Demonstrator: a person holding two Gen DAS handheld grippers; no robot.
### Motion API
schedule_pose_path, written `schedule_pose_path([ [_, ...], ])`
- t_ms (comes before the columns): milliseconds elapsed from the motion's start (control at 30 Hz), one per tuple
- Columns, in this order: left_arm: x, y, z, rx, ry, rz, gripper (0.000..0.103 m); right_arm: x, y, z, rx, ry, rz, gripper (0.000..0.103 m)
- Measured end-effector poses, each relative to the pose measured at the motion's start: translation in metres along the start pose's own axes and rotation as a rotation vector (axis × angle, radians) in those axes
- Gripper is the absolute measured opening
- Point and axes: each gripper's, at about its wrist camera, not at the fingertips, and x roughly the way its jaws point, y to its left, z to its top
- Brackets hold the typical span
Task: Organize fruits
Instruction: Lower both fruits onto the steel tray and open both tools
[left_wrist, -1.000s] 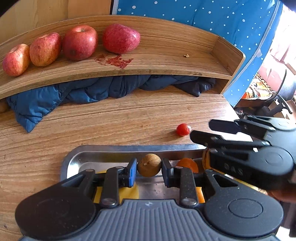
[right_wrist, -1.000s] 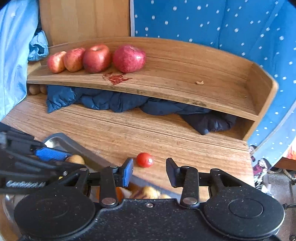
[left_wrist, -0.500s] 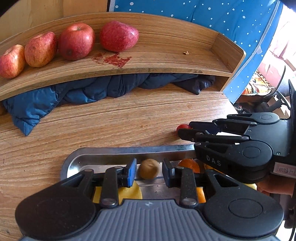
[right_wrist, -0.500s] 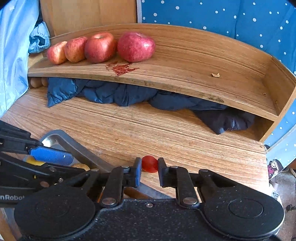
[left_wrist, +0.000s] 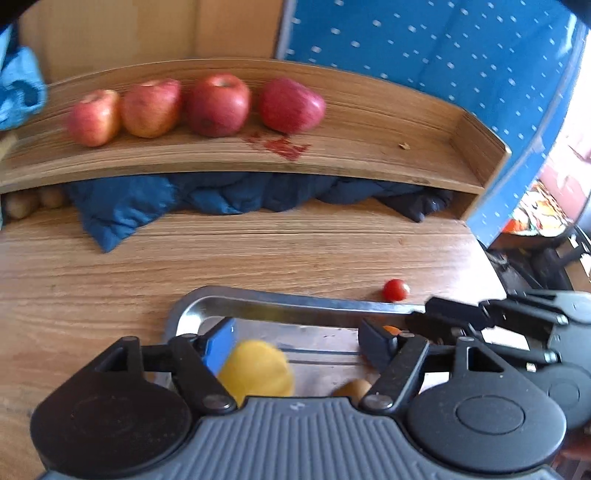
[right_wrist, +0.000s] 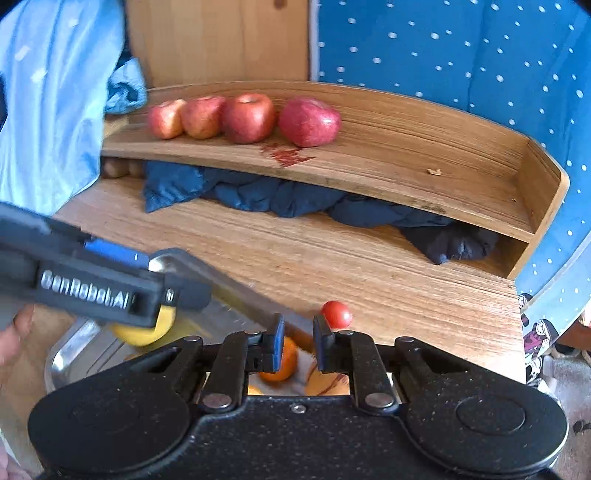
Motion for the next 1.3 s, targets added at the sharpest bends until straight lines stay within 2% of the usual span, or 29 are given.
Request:
schedule_pose_path([
  [67,-0.004,0.004,-0.002,-0.027,-0.005,0.013,0.077,0.000,0.003,-0.001,-0.019,0.000,-0.016,0.020],
  [133,-0.010,0.007,-0.004,-0.048,-0.018,0.027,0.077,0.003,0.002,0.001,-0.020,-0.007,-0.048,0.033],
  [200,-0.016,0.009,-0.006,-0.056,-0.030,0.035,0.079,0.014,-0.003,0.005,-0.016,0.013,-0.075,0.036],
  [467,-0.029,0.022,-0.008,-0.108,-0.071,0.067,0.090,0.055,-0.020,0.017,0.024,0.082,-0.086,0.033],
  [600,-0.030,0.032,-0.009,-0.142,-0.071,0.085,0.091,0.062,-0.022,0.019,0.049,0.112,-0.076,0.022],
  [800,-0.030,0.035,-0.009,-0.162,-0.068,0.095,0.091,0.046,-0.014,0.021,0.036,0.071,-0.061,0.020],
  [1067,-0.030,0.033,-0.014,-0.168,-0.055,0.116,0.093,0.015,0.012,0.012,-0.004,0.026,0.004,0.021],
  [1300,-0.043,0.033,-0.026,-0.190,-0.070,0.136,0.094,-0.004,0.024,0.000,-0.005,0.001,0.008,0.034],
])
